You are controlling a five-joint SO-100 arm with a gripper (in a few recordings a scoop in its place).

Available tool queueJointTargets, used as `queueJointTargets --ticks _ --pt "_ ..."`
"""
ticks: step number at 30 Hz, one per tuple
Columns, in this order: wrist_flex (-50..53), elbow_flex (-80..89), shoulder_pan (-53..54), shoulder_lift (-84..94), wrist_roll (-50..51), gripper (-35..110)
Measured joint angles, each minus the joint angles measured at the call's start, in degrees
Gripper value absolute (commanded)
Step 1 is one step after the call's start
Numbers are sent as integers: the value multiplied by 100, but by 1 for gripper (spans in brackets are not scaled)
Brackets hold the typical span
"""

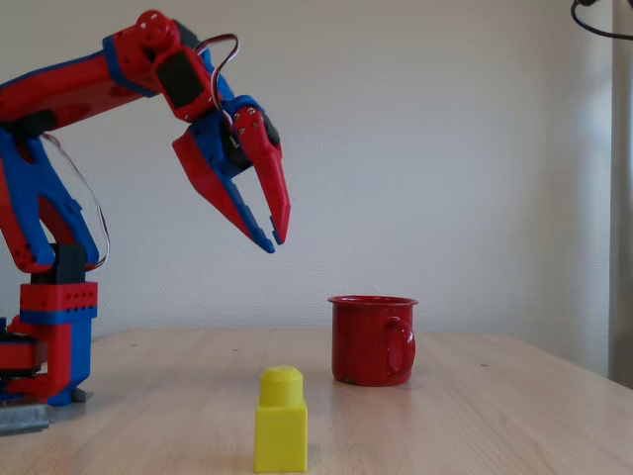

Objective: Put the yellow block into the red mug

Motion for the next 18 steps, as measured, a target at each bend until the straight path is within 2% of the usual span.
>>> queueJointTargets --ticks 8,18 --pt "1380 -1591 571 -1547 -905 0" --pt "2057 -2153 1143 -2364 -2065 0"
